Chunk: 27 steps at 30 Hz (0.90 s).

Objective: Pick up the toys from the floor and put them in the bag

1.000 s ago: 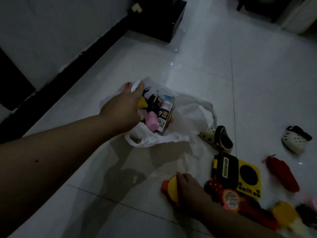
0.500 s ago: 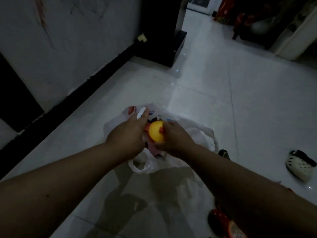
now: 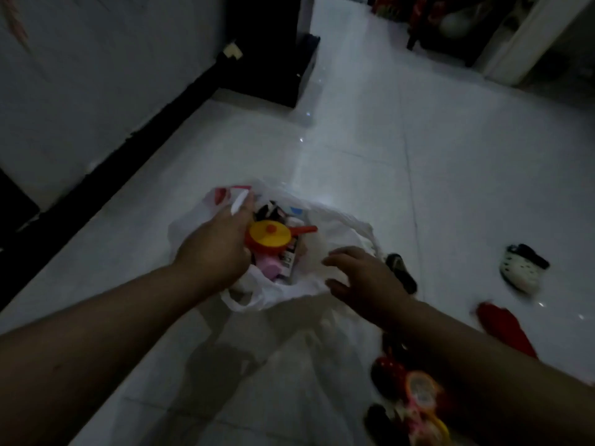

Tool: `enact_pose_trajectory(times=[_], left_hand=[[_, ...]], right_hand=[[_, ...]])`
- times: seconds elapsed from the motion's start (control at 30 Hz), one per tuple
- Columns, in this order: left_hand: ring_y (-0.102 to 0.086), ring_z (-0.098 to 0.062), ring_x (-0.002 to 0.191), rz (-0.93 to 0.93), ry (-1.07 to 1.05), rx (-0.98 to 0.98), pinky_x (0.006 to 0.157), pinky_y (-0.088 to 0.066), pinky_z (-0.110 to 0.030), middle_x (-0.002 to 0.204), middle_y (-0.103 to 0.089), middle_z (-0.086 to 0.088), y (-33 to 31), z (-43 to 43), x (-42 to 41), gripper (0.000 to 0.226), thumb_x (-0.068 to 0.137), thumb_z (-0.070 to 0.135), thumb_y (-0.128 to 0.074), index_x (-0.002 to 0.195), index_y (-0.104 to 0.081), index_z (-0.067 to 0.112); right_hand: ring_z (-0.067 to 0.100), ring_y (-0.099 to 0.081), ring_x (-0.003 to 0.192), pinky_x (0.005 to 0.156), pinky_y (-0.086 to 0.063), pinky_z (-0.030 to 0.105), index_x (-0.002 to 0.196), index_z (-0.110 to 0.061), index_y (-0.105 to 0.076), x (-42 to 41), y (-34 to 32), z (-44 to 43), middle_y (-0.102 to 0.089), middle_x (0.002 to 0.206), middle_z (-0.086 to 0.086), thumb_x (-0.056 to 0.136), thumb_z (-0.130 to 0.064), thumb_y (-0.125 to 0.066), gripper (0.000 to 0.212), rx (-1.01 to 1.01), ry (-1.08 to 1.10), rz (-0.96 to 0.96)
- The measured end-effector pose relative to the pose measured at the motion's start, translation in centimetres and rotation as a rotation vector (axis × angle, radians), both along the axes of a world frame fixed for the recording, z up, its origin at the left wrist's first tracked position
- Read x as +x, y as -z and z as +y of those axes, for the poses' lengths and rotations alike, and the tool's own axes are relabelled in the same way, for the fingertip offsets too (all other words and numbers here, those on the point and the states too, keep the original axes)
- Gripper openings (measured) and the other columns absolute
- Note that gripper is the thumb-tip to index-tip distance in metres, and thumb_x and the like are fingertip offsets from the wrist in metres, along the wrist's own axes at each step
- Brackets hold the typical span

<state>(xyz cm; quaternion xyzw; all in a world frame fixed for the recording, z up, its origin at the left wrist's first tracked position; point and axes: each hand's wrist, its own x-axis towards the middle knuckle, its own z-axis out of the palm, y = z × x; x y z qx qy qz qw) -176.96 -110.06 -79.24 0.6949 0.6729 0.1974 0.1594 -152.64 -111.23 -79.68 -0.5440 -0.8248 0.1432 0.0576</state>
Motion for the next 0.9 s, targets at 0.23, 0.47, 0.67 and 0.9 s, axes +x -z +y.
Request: enact_pose_trajectory(times=[0.23,0.47,0.67,0.9], left_hand=[[-0.037,-0.027,0.136,0.018,0.015,-0.063,0.103,-0.038,-0.041,0.158,-0.021,-0.004,-1.6,-0.9,0.6,0.083,0.084,0.02,-0.063,0.151,-0.013,0.019],[-0.032,-0.029,0.137,0.014,0.013,-0.095,0.102,-0.035,-0.041,0.158,-0.02,-0.006,-2.6,-1.6,0.6,0.084,0.083,0.021,-0.06,0.151,-0.011,0.017],[-0.041,-0.032,0.128,0.021,-0.015,-0.083,0.095,-0.04,-0.041,0.15,-0.03,-0.013,-3.1,-2.0,1.4,0.084,0.082,0.02,-0.063,0.151,-0.013,0.017],[-0.037,-0.033,0.133,0.033,-0.033,-0.096,0.101,-0.037,-0.042,0.152,-0.027,-0.014,-3.3,-2.1,2.0,0.086,0.082,0.014,-0.064,0.151,-0.013,0.019]], right_hand=[[0.016,-0.049,0.118,0.09,-0.04,0.024,0.137,-0.028,-0.045,11.1,3.8,-8.5,-0.049,0.133,-0.001,0.088,-0.039,-0.059,0.052,-0.446,0.106,-0.389],[0.027,-0.034,0.129,0.104,-0.038,0.039,0.15,-0.036,-0.007,10.1,11.3,-14.1,-0.03,0.145,0.01,0.083,-0.061,-0.052,0.084,-0.511,0.644,-0.272],[0.025,-0.043,0.117,0.096,-0.041,0.043,0.135,-0.027,-0.041,8.3,11.5,-10.2,-0.044,0.129,0.007,0.085,-0.046,-0.059,0.057,-0.452,0.499,-0.467],[0.019,-0.055,0.109,0.095,-0.049,0.037,0.127,-0.02,-0.053,9.0,8.8,-10.1,-0.056,0.122,0.003,0.076,-0.03,-0.073,0.056,-0.298,0.603,0.051]])
